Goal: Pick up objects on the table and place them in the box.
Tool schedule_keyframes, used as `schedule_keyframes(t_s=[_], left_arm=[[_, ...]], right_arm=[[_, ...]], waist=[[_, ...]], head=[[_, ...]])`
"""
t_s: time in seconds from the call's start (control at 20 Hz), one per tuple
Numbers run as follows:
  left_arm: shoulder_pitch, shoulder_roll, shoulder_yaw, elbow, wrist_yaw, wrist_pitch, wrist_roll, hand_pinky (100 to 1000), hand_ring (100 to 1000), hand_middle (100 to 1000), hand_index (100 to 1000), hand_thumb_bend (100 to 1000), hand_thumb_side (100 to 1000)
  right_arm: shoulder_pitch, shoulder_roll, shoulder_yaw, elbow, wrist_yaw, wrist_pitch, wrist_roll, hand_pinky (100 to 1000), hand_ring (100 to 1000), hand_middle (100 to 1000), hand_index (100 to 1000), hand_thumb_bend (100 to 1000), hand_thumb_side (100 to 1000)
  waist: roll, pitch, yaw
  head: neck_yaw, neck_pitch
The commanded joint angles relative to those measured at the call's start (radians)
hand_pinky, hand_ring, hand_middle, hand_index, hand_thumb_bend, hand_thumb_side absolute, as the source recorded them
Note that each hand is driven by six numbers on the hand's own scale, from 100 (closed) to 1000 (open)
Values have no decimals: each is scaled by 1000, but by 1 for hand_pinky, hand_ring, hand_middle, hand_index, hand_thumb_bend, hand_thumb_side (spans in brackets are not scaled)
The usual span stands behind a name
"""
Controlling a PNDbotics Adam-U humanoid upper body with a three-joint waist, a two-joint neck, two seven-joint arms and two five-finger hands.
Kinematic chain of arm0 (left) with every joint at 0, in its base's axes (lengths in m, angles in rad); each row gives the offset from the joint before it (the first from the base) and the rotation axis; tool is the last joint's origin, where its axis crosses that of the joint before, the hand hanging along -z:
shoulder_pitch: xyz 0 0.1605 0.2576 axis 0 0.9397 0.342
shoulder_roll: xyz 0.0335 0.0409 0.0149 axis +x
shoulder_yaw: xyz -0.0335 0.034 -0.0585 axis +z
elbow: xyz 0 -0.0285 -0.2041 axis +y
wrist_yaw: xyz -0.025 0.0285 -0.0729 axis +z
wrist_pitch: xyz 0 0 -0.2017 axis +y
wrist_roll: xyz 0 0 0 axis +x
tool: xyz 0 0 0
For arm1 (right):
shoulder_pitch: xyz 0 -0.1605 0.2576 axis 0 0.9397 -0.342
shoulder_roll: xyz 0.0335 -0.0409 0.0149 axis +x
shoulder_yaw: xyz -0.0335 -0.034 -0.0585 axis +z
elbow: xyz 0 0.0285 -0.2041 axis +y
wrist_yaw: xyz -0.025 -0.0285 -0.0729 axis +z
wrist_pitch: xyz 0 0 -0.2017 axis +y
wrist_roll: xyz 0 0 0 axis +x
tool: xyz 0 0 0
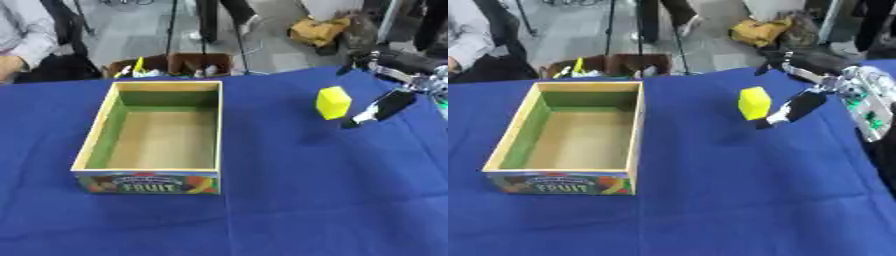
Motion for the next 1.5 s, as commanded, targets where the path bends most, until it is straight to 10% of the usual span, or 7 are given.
schedule_keyframes(t_s=[0.05,1.5], left_arm=[[3,8,-1,-6,-3,-9,-2,325,416,466,632,224,701],[10,-2,-10,10,-2,-23,-20,327,416,467,632,224,705]], right_arm=[[-19,-45,-14,4,3,-11,6,781,1000,773,857,729,509],[-52,-54,-28,-1,-66,-10,-25,791,1000,777,870,708,598]], waist=[[2,-13,3],[18,10,5]], head=[[-15,-20],[-33,-36]])
